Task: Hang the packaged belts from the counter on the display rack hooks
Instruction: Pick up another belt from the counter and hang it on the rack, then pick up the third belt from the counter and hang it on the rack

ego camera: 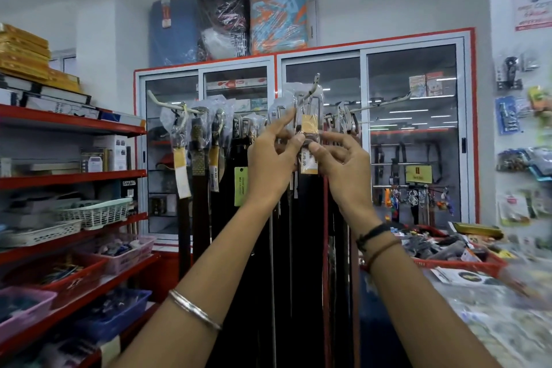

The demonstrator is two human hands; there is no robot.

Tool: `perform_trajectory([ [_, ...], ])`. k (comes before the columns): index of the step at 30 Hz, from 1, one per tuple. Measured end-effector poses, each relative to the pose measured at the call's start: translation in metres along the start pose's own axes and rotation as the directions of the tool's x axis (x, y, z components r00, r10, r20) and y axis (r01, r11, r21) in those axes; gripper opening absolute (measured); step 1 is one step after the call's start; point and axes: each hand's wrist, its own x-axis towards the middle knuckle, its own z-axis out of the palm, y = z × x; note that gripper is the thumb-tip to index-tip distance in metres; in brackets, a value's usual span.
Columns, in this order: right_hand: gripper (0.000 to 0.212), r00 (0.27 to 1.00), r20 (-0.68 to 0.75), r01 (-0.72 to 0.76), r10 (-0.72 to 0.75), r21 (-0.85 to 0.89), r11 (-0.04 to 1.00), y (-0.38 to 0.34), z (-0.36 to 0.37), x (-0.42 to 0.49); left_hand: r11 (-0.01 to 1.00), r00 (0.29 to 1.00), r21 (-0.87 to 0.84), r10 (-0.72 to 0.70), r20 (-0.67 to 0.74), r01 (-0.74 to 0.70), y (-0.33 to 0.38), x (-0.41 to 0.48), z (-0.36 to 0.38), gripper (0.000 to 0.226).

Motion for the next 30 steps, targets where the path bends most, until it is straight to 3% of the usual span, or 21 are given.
perform_trajectory([
  [3, 0.024, 1.0, -0.021, 0.01, -0.011, -0.058, 0.998, 0.0, -0.007, -0.01, 0.999, 1.0, 0.043, -0.003, -0.011, 0.004, -0.002, -0.012, -0.001, 0.039],
  [7, 0.018, 0.993, -0.094, 0.059, -0.077, -0.181, 0.982, -0.007, -0.03, -0.044, 0.988, 0.987, 0.113, 0.117, -0.106, -0.105, 0.005, -0.051, 0.002, 0.018],
  [11, 0.017, 0.984, -0.134, 0.069, -0.116, -0.315, 0.947, -0.01, -0.069, -0.093, 0.983, 0.981, 0.001, 0.184, -0.061, -0.184, 0.017, -0.11, 0.022, 0.013],
  [14, 0.019, 0.984, -0.136, 0.048, -0.114, -0.415, 0.909, -0.008, -0.109, -0.13, 0.98, 0.986, -0.115, 0.164, 0.024, -0.16, 0.024, -0.153, 0.048, 0.011],
  [18, 0.024, 0.991, -0.135, -0.056, -0.028, -0.58, 0.813, 0.001, -0.177, -0.183, 0.967, 0.986, -0.252, 0.069, 0.149, -0.03, 0.029, -0.211, 0.095, 0.011],
  [22, 0.019, 0.964, -0.258, -0.232, 0.071, -0.672, 0.703, 0.012, -0.252, -0.228, 0.939, 0.949, -0.302, -0.065, 0.309, 0.162, 0.031, -0.268, 0.148, 0.009],
  [27, 0.021, 0.892, -0.426, -0.446, 0.154, -0.765, 0.464, 0.027, -0.354, -0.279, 0.864, 0.813, -0.295, -0.196, 0.549, 0.408, 0.036, -0.336, 0.217, 0.01],
  [30, 0.022, 0.813, -0.556, -0.58, 0.175, -0.745, 0.33, 0.029, -0.415, -0.304, 0.807, 0.68, -0.237, -0.254, 0.688, 0.541, 0.046, -0.375, 0.256, 0.005],
])
